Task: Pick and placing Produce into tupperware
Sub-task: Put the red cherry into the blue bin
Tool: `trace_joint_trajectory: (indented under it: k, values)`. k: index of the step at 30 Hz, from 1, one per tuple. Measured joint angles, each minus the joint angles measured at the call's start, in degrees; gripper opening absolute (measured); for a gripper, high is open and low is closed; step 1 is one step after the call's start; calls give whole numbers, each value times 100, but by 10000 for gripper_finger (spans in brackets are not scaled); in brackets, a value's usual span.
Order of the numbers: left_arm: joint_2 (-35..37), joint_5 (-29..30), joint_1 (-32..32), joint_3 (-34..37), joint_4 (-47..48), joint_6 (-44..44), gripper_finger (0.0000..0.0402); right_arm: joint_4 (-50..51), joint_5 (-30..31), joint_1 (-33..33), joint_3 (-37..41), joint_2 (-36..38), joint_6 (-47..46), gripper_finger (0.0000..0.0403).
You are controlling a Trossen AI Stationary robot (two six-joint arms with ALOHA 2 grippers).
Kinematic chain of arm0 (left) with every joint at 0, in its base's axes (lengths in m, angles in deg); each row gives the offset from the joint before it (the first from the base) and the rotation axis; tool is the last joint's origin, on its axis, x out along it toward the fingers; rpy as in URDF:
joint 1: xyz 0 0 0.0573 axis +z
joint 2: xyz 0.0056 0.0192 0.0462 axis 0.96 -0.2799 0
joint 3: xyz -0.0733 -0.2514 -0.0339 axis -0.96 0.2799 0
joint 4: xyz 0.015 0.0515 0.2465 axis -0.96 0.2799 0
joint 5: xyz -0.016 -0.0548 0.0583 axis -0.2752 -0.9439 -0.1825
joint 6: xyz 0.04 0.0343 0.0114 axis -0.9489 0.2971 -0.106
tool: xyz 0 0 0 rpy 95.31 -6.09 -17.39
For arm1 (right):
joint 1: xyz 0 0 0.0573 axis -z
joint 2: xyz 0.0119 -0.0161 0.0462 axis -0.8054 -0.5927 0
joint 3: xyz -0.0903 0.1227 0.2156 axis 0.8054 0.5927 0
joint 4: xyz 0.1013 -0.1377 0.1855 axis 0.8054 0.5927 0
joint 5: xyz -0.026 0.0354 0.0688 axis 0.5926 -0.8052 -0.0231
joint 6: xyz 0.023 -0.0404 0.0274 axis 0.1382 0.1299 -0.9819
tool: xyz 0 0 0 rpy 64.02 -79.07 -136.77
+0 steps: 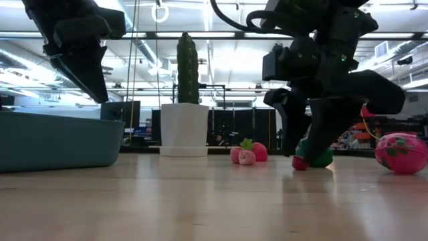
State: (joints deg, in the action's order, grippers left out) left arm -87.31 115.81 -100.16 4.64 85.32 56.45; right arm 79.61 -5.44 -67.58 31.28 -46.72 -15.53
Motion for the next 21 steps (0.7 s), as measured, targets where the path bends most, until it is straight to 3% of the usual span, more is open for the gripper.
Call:
trace_joint_trajectory:
  k: [21]
  values:
    - [0,58,0,0,-9,15,114,-203,-65,70,234,-10,-338,219]
